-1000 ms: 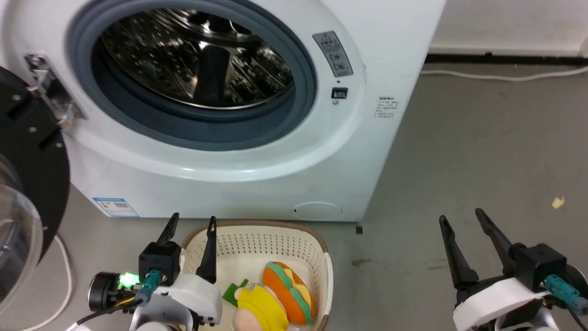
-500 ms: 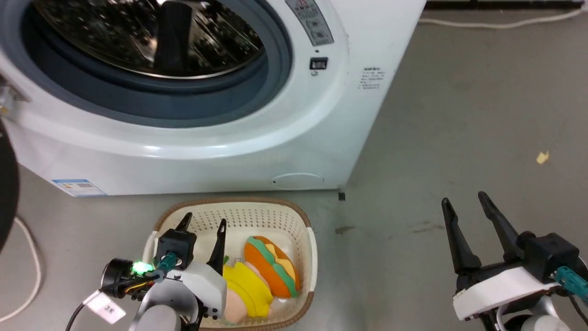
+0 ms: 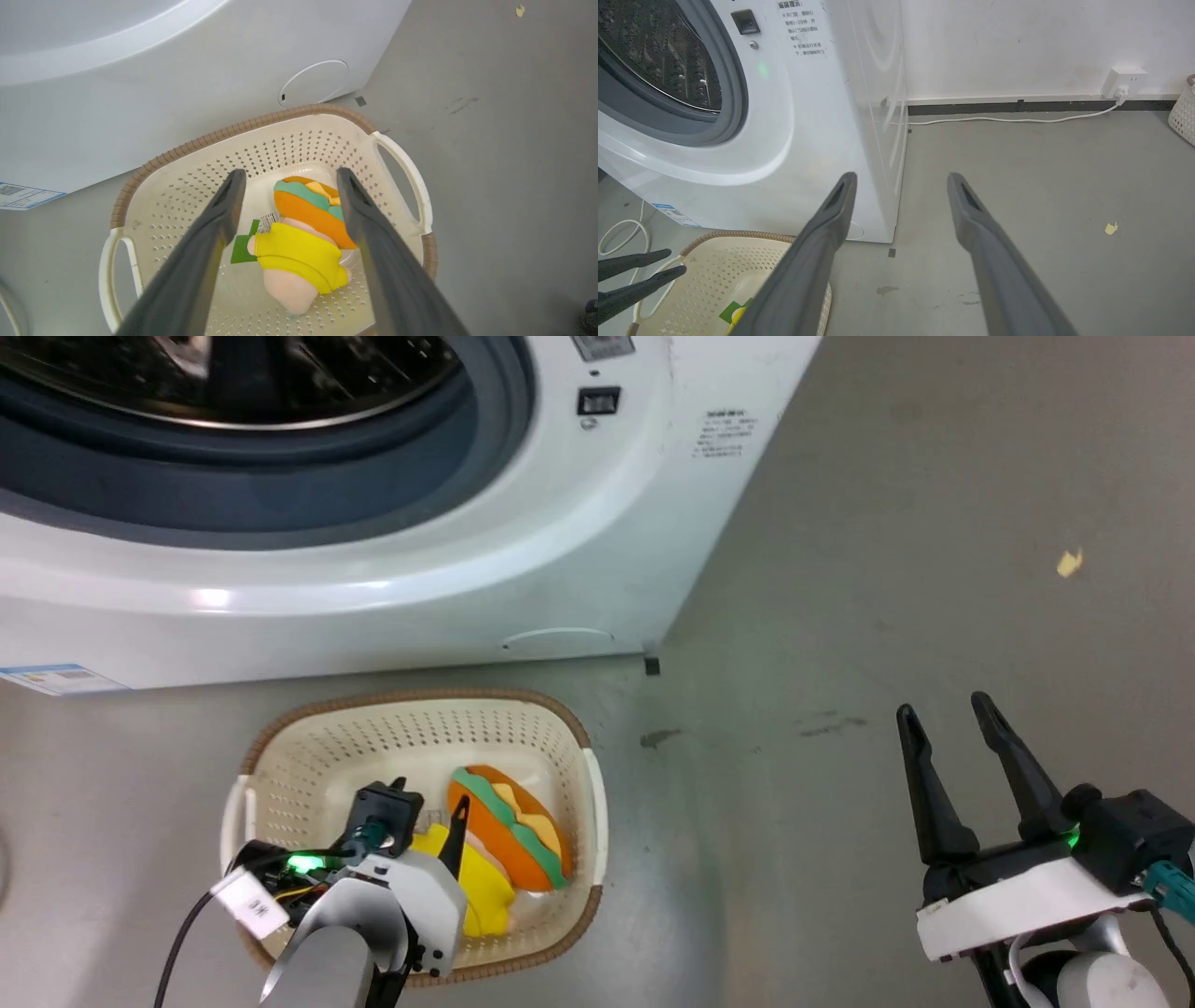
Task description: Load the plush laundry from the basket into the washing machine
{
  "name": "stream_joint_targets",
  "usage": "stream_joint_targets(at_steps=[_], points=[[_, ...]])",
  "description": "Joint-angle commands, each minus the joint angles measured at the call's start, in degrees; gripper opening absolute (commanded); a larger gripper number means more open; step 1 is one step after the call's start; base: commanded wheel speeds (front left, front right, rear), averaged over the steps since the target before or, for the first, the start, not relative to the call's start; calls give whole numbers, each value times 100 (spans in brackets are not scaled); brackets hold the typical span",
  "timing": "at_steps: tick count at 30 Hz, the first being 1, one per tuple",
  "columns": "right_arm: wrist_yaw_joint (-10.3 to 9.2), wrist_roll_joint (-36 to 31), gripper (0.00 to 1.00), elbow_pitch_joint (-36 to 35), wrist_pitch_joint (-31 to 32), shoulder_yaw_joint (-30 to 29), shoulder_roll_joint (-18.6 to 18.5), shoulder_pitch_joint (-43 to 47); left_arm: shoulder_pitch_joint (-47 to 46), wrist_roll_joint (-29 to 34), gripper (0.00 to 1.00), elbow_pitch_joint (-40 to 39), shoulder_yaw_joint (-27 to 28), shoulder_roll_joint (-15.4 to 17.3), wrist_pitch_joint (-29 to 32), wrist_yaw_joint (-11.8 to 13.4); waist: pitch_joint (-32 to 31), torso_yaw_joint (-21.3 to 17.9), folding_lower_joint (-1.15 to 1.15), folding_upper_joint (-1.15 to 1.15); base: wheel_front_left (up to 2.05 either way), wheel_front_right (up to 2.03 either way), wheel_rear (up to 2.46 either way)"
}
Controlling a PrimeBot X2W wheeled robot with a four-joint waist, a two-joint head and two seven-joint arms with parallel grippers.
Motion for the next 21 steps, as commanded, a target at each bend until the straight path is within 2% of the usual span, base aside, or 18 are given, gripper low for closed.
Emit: stream_joint_targets(at_steps=[1, 10, 21], points=[[-3, 96, 100, -43, -77, 23, -4, -126, -207, 4, 100, 249, -204, 114, 79, -37, 196, -130, -1, 0, 0, 0, 0], [-3, 365, 100, -67, -185, 133, -5, -262, -653, -274, 100, 961, -832, 442, 495, -94, 702, -414, -1, 0, 0, 0, 0], [-4, 612, 100, -134, -303, 144, -5, -335, -1276, -749, 100, 1419, -1585, 743, 1160, -157, 1248, -593, -1, 0, 0, 0, 0]])
